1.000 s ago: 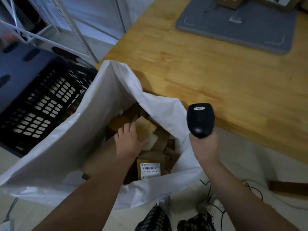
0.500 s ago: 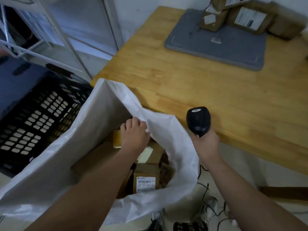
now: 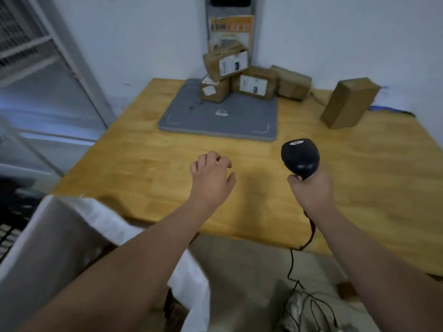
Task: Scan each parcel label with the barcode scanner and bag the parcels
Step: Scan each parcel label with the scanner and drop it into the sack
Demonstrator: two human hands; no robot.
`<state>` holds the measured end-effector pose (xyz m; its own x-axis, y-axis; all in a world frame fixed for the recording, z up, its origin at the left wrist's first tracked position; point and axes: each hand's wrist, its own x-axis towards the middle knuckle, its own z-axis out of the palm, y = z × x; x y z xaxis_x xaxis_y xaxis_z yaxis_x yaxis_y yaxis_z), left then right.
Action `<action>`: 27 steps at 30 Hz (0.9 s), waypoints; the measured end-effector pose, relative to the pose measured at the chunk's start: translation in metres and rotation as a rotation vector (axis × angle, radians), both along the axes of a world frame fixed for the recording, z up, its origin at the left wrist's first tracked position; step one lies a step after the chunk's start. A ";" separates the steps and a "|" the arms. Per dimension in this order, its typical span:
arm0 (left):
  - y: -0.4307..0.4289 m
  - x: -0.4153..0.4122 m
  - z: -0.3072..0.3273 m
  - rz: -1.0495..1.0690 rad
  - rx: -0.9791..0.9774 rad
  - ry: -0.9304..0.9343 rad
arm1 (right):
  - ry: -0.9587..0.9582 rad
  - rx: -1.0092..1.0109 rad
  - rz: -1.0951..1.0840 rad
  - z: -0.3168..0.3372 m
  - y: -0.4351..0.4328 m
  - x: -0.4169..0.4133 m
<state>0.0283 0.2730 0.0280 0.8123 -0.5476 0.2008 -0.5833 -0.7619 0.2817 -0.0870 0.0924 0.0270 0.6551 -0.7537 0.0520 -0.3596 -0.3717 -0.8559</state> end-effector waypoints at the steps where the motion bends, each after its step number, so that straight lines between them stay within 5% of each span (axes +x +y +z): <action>1: -0.027 0.001 0.003 -0.022 -0.005 0.001 | -0.002 -0.014 -0.024 0.004 -0.025 -0.002; 17: -0.348 0.036 0.025 -0.192 0.034 0.128 | 0.180 -0.106 -0.090 0.035 -0.331 0.006; 27: -0.504 0.119 0.029 -0.293 0.124 0.290 | 0.073 0.373 -0.140 -0.006 -0.388 0.053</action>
